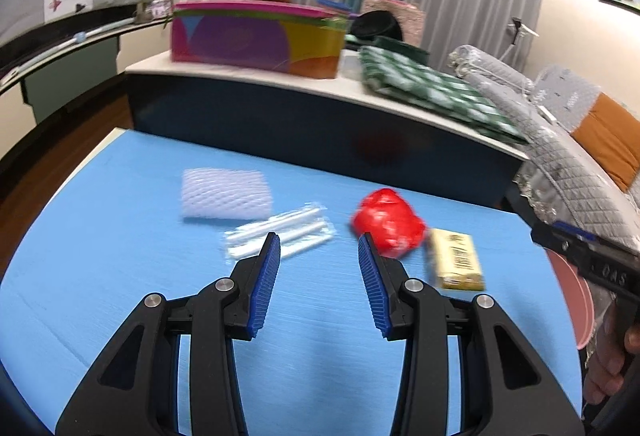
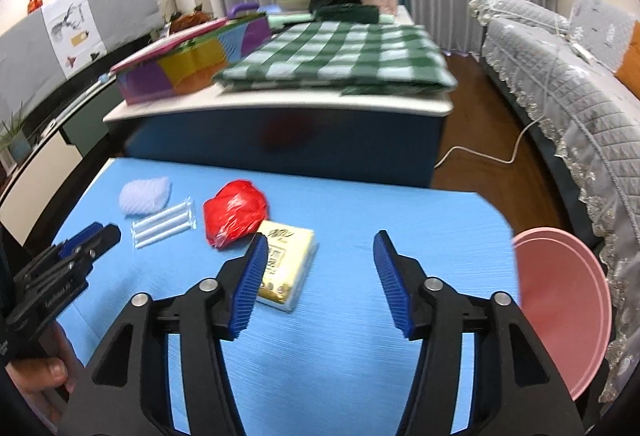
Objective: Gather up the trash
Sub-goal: 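Move both open tools back over the table, then grasp the bubble wrap with the left tool while the right tool grasps the yellow tissue pack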
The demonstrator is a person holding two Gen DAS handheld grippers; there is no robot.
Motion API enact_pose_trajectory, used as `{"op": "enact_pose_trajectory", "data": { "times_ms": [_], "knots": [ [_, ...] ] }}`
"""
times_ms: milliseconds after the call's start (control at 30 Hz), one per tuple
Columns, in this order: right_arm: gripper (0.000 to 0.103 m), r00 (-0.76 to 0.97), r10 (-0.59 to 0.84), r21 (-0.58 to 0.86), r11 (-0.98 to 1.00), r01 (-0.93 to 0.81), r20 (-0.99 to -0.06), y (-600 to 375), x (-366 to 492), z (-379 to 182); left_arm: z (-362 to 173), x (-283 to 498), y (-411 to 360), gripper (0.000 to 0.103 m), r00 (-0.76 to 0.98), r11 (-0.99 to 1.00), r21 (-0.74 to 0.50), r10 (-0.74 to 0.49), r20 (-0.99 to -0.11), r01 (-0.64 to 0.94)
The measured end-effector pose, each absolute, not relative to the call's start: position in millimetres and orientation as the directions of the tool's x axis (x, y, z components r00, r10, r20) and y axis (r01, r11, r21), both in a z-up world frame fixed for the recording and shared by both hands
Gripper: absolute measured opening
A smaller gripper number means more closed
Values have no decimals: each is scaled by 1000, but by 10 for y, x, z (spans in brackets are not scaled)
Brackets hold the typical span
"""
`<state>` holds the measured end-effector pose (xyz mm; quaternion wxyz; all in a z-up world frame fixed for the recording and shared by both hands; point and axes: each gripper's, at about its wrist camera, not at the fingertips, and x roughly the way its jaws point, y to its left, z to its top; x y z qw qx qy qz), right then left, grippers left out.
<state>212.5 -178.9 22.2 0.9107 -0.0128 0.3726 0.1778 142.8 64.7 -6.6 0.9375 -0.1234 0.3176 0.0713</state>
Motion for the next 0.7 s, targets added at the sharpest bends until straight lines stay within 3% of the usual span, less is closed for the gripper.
{"op": "enact_pose_trajectory", "data": {
  "times_ms": [133, 300, 333, 367, 700],
  "knots": [
    [64, 634, 316, 102, 931, -350, -706, -1634, 2202, 66, -181, 1531, 875, 41, 762, 947, -178, 95, -641, -268],
    [80, 596, 329, 132, 927, -350, -732, -1528, 2321, -97, -298, 1648, 1182, 44, 736, 915, -206, 130, -664, -347],
    [81, 585, 335, 136, 924, -358, -738, -1494, 2341, -134, -309, 1667, 1218, 54, 733, 910, -208, 137, -667, -360],
    [81, 579, 336, 133, 922, -365, -743, -1457, 2356, -165, -316, 1683, 1254, 57, 732, 903, -213, 144, -666, -372],
    [81, 541, 311, 102, 919, -381, -781, -1360, 2449, -338, -436, 2005, 1642, 61, 712, 842, -277, 167, -682, -463]
  ]
}}
